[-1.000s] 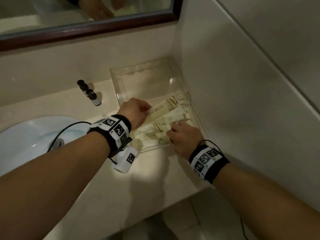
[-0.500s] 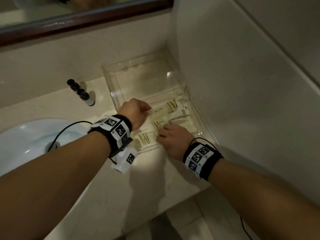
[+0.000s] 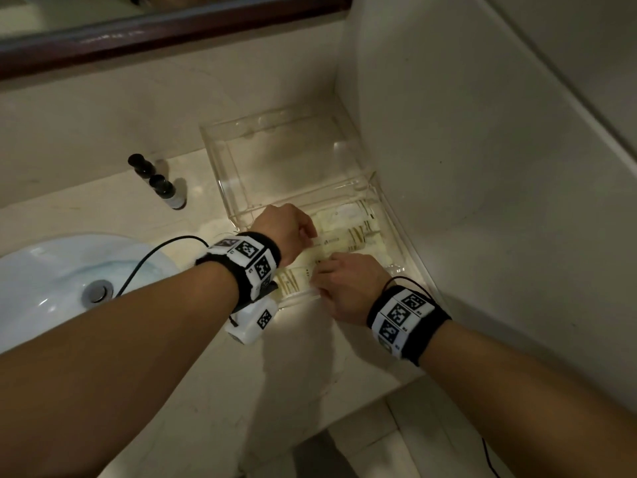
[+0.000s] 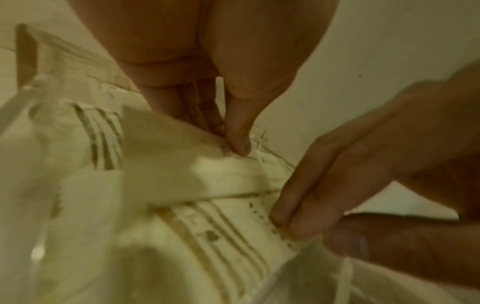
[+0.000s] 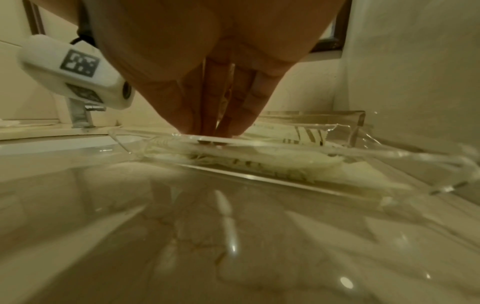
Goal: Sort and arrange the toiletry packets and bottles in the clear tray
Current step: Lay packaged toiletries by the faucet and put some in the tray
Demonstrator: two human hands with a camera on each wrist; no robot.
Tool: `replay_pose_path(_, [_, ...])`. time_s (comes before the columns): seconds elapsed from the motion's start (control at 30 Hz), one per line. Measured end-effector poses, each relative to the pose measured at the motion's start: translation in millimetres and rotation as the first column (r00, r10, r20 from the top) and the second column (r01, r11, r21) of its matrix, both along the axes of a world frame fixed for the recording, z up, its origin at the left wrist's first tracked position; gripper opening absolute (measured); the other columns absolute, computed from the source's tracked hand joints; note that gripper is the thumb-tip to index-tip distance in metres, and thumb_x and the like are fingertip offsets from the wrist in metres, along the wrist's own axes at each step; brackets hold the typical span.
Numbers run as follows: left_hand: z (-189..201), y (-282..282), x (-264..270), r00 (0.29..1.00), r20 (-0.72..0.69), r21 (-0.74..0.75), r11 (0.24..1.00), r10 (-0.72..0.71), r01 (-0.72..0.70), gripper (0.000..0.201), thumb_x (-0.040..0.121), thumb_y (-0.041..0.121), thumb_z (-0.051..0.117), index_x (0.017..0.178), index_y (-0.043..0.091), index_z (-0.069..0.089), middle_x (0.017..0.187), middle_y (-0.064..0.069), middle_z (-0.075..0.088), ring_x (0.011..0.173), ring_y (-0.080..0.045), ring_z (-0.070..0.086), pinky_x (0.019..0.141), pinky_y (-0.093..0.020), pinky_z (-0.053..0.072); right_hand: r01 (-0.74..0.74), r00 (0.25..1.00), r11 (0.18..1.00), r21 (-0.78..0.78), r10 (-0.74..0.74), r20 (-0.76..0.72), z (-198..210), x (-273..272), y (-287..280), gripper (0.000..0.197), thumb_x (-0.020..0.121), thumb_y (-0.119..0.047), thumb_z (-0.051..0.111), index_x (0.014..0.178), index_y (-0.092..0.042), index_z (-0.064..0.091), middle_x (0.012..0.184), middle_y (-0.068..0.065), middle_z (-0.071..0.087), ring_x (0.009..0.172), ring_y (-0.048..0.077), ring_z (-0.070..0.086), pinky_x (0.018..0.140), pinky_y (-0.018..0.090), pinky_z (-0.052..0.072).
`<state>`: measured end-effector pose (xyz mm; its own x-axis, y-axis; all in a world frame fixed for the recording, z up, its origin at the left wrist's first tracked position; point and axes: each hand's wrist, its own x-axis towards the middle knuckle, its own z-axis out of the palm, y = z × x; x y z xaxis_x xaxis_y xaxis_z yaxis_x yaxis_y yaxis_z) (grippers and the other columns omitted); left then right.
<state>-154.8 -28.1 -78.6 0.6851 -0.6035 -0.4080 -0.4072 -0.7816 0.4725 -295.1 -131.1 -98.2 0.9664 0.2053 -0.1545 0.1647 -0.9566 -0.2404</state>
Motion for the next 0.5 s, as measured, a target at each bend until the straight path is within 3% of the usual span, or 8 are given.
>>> replay_pose_path(0.1, [-4, 0, -2, 0.998, 0.038, 0.065, 0.997, -0.051, 0.048, 0.011, 0.085, 0.026, 0.073, 0.092, 0.034, 0.074, 0.093, 0.010, 0.072, 0.089, -0.013, 0.066, 0.079, -0.027, 0.055, 0.012, 1.000, 1.000, -0.020, -0.012, -0.007, -1, 0, 1, 0.015, 0.079, -0.027, 0.057, 0.077, -0.018, 0.069, 0.084, -0.005, 0.067, 0.075, 0.022, 0.060, 0.053, 0.030, 0.045])
replay_pose_path(0.3, [-7, 8, -1, 0.994, 0.086, 0.102, 0.993, -0.072, 0.063, 0.011, 0.085, 0.022, 0.072, 0.091, 0.032, 0.071, 0.097, 0.003, 0.068, 0.088, -0.019, 0.065, 0.078, -0.032, 0.056, 0.051, 0.998, 0.998, -0.039, -0.052, -0.030, 5, 1, 6, 0.021, 0.086, -0.032, 0.050, 0.082, -0.023, 0.069, 0.086, -0.009, 0.066, 0.080, 0.018, 0.059, 0.058, 0.032, 0.051])
replay_pose_path(0.5, [6, 45, 4, 0.992, 0.121, -0.021, 0.999, -0.047, 0.050, 0.012, 0.086, 0.027, 0.073, 0.097, 0.027, 0.070, 0.097, 0.006, 0.067, 0.092, -0.015, 0.062, 0.078, -0.028, 0.049, 0.027, 0.995, 1.000, 0.013, -0.028, 0.100, 22, 7, 30, 0.017, 0.080, -0.025, 0.063, 0.065, -0.017, 0.064, 0.068, -0.003, 0.060, 0.062, 0.022, 0.057, 0.048, 0.026, 0.037])
